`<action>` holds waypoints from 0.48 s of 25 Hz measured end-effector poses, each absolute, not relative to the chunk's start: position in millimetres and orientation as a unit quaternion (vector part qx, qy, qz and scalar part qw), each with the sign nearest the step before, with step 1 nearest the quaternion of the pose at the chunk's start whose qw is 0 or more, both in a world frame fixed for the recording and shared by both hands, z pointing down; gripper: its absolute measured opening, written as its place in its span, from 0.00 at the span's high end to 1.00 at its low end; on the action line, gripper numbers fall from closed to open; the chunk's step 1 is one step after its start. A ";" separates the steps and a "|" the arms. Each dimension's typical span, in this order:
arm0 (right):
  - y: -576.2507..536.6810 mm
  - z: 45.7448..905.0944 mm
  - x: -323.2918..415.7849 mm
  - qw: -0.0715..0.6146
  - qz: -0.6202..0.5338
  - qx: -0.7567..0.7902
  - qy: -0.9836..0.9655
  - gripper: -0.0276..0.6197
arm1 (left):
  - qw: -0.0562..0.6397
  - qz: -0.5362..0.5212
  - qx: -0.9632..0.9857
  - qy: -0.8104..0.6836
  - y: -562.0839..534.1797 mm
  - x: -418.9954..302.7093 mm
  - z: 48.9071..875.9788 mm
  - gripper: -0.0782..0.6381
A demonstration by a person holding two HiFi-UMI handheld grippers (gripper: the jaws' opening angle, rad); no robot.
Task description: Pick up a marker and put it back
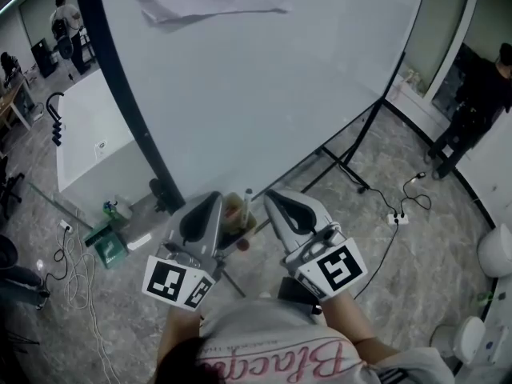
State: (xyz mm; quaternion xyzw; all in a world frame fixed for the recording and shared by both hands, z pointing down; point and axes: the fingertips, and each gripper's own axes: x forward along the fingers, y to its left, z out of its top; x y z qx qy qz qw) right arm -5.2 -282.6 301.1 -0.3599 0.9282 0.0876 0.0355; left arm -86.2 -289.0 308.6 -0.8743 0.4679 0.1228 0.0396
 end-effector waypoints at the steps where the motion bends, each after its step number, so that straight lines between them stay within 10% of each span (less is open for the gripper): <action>1: -283.7 304.1 -4.2 0.027 0.082 -0.364 0.928 0.96 | 0.040 0.123 -0.875 0.468 -288.9 -86.0 308.7 0.89; 12: -294.6 317.9 4.3 0.015 0.026 -0.385 0.923 0.96 | 0.038 0.123 -0.877 0.462 -286.9 -82.5 308.3 0.89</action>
